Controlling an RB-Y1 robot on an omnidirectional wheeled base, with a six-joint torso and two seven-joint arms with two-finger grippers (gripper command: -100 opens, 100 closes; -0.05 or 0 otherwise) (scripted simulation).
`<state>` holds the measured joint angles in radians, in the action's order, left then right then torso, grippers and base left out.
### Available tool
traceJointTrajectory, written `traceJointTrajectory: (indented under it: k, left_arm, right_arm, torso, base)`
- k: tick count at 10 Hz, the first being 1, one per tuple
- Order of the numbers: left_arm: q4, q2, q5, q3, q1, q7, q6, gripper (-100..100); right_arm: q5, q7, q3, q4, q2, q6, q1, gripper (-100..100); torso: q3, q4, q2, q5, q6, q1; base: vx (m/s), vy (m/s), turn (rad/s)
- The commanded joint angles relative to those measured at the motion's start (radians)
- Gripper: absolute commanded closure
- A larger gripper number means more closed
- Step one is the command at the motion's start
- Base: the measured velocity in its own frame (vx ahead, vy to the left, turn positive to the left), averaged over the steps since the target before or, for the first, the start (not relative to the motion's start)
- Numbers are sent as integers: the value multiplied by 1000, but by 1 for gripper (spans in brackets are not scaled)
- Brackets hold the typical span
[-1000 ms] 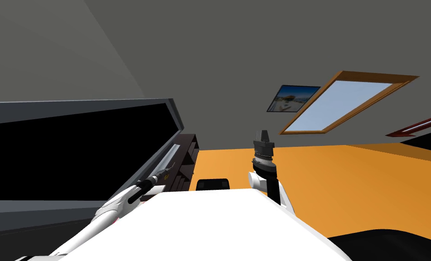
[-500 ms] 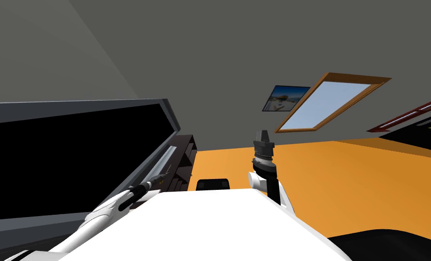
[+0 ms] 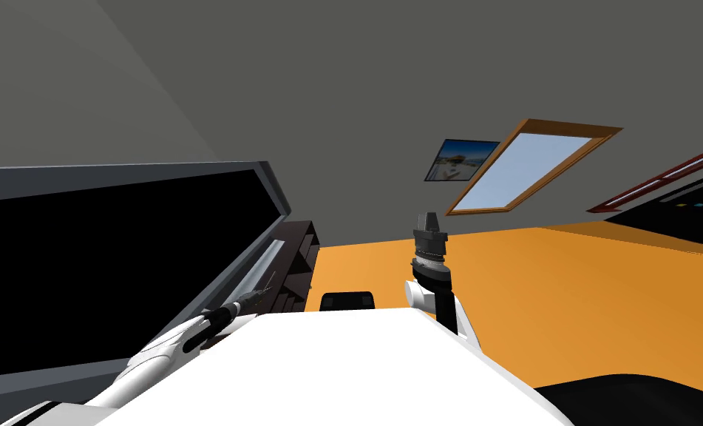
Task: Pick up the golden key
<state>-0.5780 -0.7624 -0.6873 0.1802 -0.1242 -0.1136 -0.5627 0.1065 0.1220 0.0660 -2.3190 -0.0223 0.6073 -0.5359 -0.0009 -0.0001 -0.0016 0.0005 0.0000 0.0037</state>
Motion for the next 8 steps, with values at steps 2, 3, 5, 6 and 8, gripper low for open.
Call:
traceJointTrajectory:
  k: [2, 3, 5, 6, 8]
  left_arm:
    - [-45, -4, 50, 33, -5, -50, 50, -100]
    - [-45, -4, 77, 33, -5, -50, 52, -100]
    - [-89, -8, 125, 66, -11, -93, 104, -100]
    - [-89, -8, 155, 66, -11, -101, 104, -100]
    - [-133, -11, 208, 100, -16, -144, 156, -100]
  right_arm:
    - [0, 0, 0, 0, 0, 0, 0, 0]
    - [0, 0, 0, 0, 0, 0, 0, 0]
    - [0, 0, 0, 0, 0, 0, 0, 0]
    - [0, 0, 0, 0, 0, 0, 0, 0]
    - [0, 0, 0, 0, 0, 0, 0, 0]
  torso:
    - [0, 0, 0, 0, 0, 0]
    - [1, 0, 2, 1, 0, 3]
    - [1, 0, 2, 1, 0, 3]
    - [1, 1, 3, 1, 0, 3]
    - [1, 0, 2, 1, 0, 3]
  base:
    - [-12, 21, -43]
    - [-34, 49, -50]
    - [-27, 30, -23]
    - [-33, 38, -65]
    - [-20, 28, -34]
